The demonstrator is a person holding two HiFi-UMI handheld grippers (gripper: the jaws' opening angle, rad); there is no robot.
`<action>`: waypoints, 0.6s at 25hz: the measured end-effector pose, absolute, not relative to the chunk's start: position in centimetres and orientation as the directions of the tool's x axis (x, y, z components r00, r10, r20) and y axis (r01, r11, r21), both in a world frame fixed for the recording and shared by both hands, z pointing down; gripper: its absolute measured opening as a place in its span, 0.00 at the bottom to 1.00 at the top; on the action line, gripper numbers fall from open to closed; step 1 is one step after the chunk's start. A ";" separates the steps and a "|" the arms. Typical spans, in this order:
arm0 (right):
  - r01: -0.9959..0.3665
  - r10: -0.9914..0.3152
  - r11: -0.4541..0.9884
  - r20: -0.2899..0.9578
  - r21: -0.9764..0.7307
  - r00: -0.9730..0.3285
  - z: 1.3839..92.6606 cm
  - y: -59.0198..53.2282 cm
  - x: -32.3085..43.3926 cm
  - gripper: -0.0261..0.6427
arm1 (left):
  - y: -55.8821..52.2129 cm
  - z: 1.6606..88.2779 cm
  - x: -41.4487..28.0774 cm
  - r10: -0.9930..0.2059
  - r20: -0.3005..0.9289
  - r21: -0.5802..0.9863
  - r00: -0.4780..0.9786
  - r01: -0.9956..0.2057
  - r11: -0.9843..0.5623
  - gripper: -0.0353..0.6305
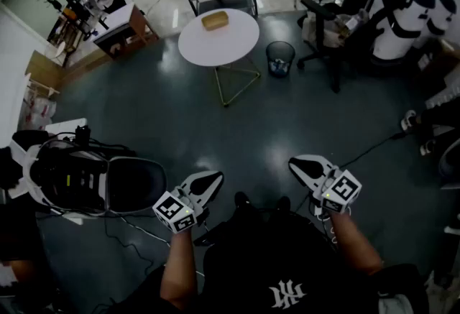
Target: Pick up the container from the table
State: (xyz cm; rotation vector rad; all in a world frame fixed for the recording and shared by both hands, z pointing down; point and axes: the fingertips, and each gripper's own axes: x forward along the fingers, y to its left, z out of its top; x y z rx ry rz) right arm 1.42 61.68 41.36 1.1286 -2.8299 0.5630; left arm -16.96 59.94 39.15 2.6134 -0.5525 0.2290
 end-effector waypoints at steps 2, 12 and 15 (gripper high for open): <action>-0.659 -0.651 0.689 0.141 -0.300 -0.746 41.3 60.1 1.5 0.11 | 58.5 39.7 -16.4 -0.362 0.238 0.391 0.901 -0.430 -0.814 0.06; -0.626 -0.627 0.709 0.116 -0.324 -0.770 39.9 58.4 -0.4 0.11 | 58.1 39.3 -16.7 -0.337 0.223 0.311 0.915 -0.395 -0.865 0.06; -0.599 -0.596 0.741 0.114 -0.304 -0.795 38.9 57.8 -2.6 0.11 | 57.3 38.4 -18.3 -0.364 0.190 0.323 0.912 -0.409 -0.854 0.06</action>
